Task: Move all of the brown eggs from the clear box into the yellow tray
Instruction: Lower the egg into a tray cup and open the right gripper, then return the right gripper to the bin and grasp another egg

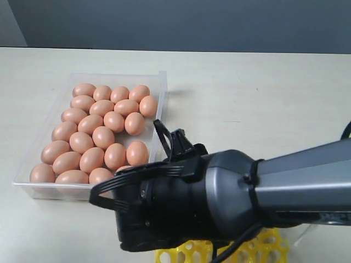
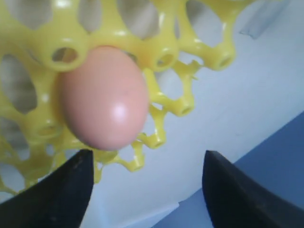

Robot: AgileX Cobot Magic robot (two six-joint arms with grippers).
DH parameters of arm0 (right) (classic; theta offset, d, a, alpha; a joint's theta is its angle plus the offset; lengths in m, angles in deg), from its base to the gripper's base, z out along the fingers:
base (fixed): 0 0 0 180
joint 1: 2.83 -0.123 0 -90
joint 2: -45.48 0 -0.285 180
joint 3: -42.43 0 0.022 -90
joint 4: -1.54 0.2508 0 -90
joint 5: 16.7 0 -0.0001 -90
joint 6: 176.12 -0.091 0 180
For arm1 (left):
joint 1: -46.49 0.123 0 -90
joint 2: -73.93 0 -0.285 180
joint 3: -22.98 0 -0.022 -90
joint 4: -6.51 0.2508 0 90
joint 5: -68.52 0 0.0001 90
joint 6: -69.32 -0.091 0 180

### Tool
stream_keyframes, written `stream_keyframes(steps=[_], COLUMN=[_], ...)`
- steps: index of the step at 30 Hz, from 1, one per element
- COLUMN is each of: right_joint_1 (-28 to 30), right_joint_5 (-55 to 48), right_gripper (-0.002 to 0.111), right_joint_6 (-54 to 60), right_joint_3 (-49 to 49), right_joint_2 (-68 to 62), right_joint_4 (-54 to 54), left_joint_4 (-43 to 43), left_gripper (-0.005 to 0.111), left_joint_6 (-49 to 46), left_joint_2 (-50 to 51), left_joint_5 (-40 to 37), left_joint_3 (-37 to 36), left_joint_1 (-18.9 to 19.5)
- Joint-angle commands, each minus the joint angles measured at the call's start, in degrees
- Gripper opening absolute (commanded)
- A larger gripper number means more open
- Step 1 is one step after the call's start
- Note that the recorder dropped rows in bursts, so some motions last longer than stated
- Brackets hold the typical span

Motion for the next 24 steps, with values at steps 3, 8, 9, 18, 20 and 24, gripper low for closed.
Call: stream_keyframes(steps=[3, 8, 9, 18, 20, 24], right_joint_1=[-0.1, 3.3, 4.6, 18.0, 19.8, 20.4], right_joint_5=[0.1, 27.7, 30.3, 34.6, 27.4, 11.4], right_gripper=[0.057, 0.045, 0.045, 0.053, 0.061, 0.062], right_joint_6=[-9.5, -24.0, -25.0, -14.4, -11.7, -11.7], right_joint_3=[-2.7, -6.7, -7.5, -24.6, -31.4, -44.1], right_joint_2=[5.1, 9.9, 9.7, -2.7, -8.2, -17.6], right_joint_4=[-4.6, 6.4, 8.7, 40.9, 46.4, 48.4], left_joint_4=[0.0, 0.0, 0.0, 0.0, 0.0, 0.0], left_gripper=[0.000, 0.000, 0.000, 0.000, 0.000, 0.000], left_joint_6=[0.0, 0.0, 0.0, 0.0, 0.0, 0.0], left_joint_2=[-0.3, -0.3, -0.3, -0.3, -0.3, -0.3], left_joint_5=[0.6, 0.6, 0.6, 0.6, 0.6, 0.6], left_joint_3=[-0.2, -0.2, -0.2, -0.2, -0.2, -0.2], left_joint_1=[-0.3, -0.3, -0.3, -0.3, -0.3, -0.3])
